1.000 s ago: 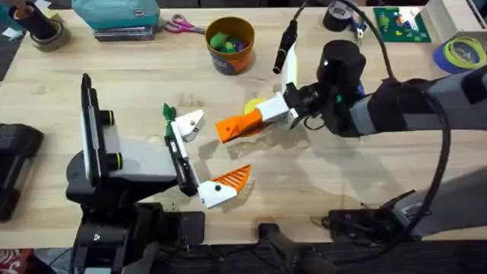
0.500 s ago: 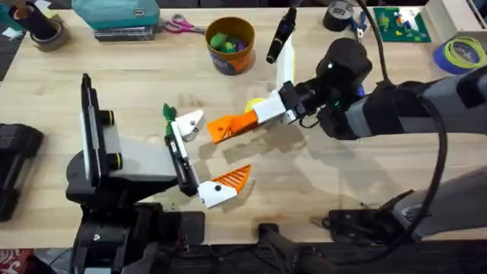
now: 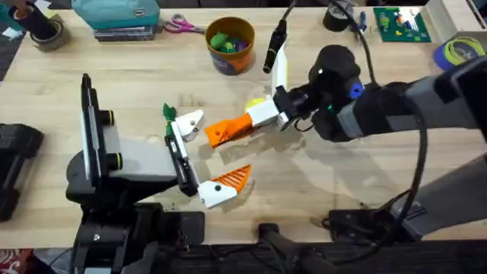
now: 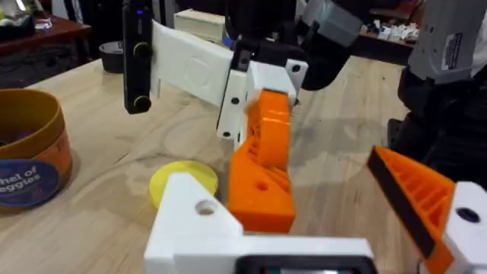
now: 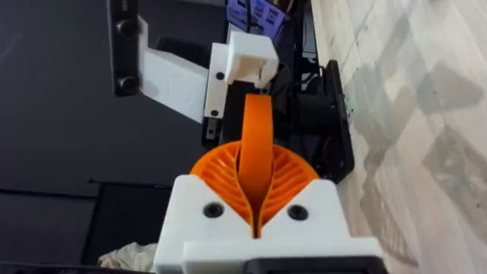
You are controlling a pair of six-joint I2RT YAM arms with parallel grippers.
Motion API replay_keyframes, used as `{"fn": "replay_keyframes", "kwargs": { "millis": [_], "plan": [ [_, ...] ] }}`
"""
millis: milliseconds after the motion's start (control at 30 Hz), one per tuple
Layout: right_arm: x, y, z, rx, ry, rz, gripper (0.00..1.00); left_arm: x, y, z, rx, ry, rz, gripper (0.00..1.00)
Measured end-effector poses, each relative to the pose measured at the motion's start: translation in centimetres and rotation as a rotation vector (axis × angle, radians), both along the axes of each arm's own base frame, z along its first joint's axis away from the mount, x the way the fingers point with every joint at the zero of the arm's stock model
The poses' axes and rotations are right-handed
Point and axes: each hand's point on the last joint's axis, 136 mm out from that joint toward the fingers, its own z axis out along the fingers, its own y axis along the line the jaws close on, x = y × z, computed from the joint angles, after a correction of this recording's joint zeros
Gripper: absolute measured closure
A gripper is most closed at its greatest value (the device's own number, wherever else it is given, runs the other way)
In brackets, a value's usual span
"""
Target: Pick up the gripper from the table and insert it into the empty holder that is missing its gripper. Then pick up a screw, insert it into the mounting hole, and use the screwdriver to tighten it. Finally, clean up the table by picking up the vegetable and placing it into the bucket.
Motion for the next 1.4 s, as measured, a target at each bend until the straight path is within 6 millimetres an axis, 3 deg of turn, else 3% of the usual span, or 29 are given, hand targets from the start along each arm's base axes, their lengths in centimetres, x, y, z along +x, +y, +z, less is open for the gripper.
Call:
{"fn": "replay_keyframes", "kwargs": {
  "millis": [1400],
  "plan": [
    [0.0, 1.3, 0.8, 0.005, 0.03, -0.037, 0.993, 0.0, 0.0, 0.0, 0.0, 0.0, 0.002, 0.015]
  ]
}}
